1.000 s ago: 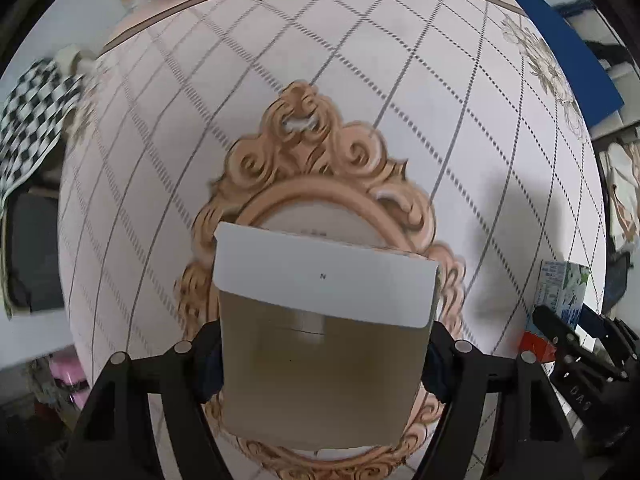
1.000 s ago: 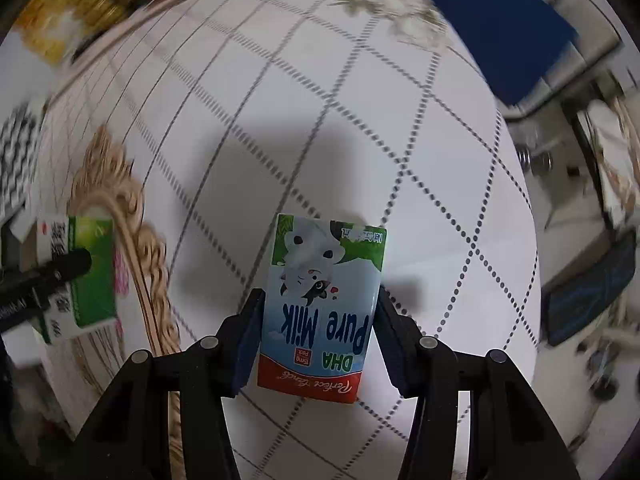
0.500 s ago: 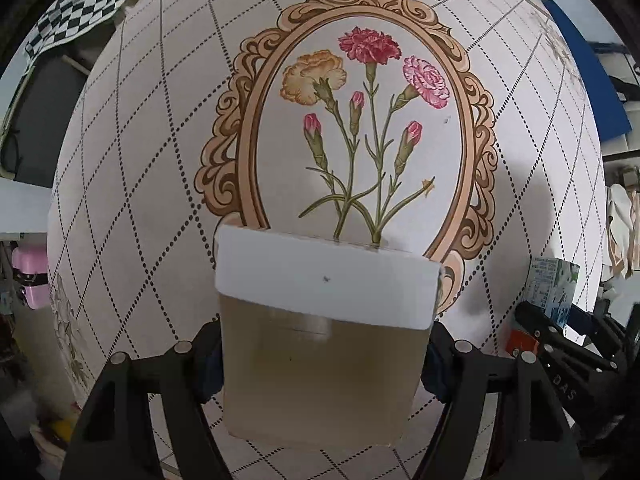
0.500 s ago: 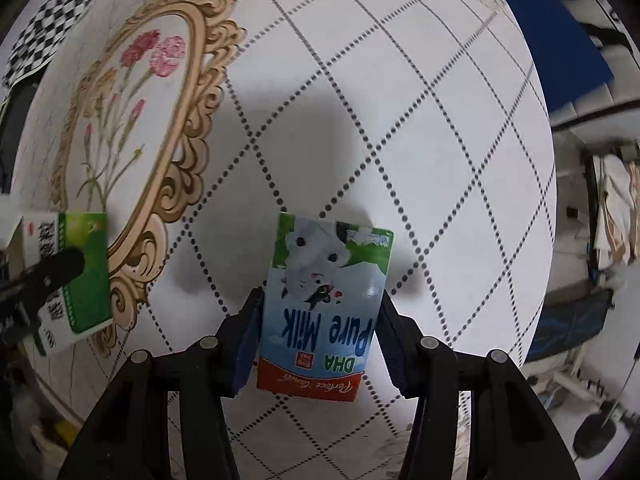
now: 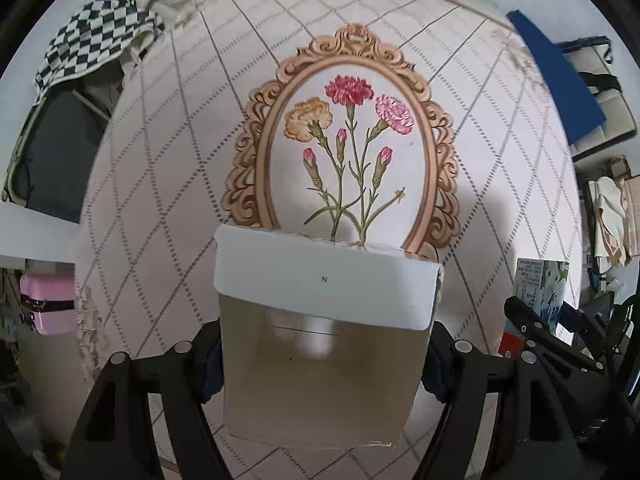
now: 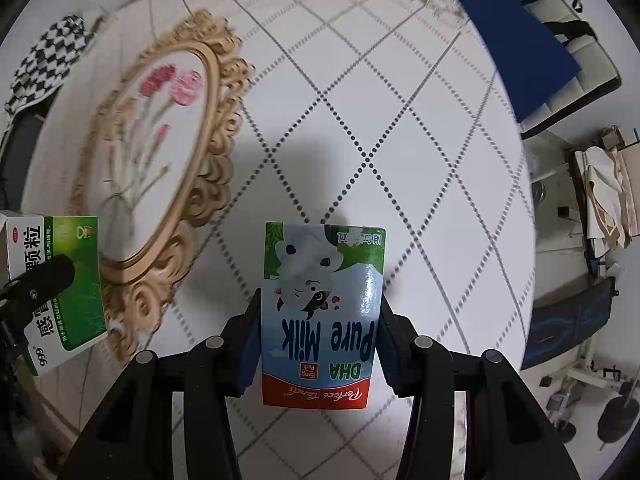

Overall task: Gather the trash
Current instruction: 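Carry the granule box and milk carton over the trash bin, then open both grippers to drop the granule box and milk carton into the bin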

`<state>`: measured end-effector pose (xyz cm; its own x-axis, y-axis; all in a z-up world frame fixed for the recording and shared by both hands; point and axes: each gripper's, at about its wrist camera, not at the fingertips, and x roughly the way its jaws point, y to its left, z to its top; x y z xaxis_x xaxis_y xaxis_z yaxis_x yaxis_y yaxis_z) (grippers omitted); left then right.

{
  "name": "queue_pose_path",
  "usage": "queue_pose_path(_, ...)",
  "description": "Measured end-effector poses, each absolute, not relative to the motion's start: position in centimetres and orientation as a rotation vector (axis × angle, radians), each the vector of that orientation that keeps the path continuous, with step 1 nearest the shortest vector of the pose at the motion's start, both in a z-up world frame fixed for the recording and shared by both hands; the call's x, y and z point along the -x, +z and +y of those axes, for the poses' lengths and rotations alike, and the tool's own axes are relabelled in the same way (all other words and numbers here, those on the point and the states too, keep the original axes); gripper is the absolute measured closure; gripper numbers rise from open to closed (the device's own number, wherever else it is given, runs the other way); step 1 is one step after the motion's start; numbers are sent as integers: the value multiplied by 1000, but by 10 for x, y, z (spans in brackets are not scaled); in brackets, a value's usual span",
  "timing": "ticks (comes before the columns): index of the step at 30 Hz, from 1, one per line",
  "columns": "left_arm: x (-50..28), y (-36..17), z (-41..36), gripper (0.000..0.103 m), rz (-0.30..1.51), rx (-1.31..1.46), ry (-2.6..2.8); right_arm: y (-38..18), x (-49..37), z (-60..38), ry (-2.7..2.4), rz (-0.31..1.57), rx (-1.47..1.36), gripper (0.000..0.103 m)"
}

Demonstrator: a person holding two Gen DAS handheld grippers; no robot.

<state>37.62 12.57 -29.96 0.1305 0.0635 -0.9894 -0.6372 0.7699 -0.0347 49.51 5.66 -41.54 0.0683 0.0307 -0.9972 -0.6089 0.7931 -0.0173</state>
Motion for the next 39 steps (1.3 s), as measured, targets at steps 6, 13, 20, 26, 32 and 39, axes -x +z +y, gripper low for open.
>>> queue_pose_path(6,-311,-253,131,30,1260,475,510,-357,-452,47,543,1314,498,52)
queue_pose_path(13,-224,-220,103,30,1166,401,417,-244,-369,11,548,1202,425,52)
queue_pose_path(20,-116,-210,69,30,1150,382,313,-187,-232,-50,494,1181,319,52)
queue_pose_path(26,-47,-242,45,30,1248,432,249,-203,-142,-93,488,1308,308,52)
queue_pose_path(32,-1,-331,29,30,1402,554,242,-283,-83,-132,475,1496,295,52)
queue_pose_path(39,0,-496,20,30,1531,685,266,-440,-68,-172,447,1687,201,52)
